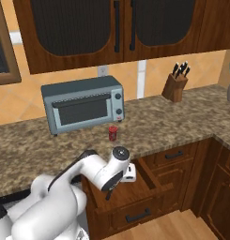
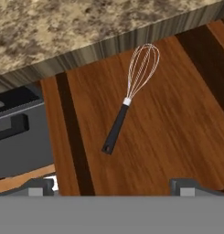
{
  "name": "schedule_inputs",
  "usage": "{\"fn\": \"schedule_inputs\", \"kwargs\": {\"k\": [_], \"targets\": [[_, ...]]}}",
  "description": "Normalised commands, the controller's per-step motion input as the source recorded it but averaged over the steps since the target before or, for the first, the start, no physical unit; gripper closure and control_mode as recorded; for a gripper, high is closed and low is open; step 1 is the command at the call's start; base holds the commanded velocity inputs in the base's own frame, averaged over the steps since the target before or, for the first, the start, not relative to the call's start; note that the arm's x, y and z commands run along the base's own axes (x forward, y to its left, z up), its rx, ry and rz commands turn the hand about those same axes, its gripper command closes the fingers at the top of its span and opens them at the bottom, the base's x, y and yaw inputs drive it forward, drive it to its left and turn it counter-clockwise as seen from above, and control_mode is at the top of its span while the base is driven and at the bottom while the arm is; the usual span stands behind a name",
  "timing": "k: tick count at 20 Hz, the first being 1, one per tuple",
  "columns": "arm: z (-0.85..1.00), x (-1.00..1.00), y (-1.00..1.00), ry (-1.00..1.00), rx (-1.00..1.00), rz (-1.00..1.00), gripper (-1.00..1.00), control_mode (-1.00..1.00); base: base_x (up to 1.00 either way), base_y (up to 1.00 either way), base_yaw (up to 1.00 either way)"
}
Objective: Pick the whisk from the drawer and place it on the counter.
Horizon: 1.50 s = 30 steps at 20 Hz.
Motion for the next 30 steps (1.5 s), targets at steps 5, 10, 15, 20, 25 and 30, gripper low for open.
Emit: {"fn": "schedule_inputs", "kwargs": {"k": [5,10,15,20,25,30], "targets": [[-0.24,0.32,0.0,0.02,0.04,0.07,-1.0,-1.0,0.0,0.0,0.0],[-0.3,0.3,0.0,0.03,0.0,0.06,-1.0,-1.0,0.0,0.0,0.0],[-0.3,0.24,0.0,0.0,0.0,0.05,-1.0,-1.0,0.0,0.0,0.0],[-0.24,0.15,0.0,0.0,0.02,0.04,-1.0,-1.0,0.0,0.0,0.0],[-0.28,0.11,0.0,0.0,0.01,0.05,-1.0,-1.0,0.0,0.0,0.0],[-0.31,0.14,0.0,0.0,0.0,0.04,-1.0,-1.0,0.0,0.0,0.0]]}}
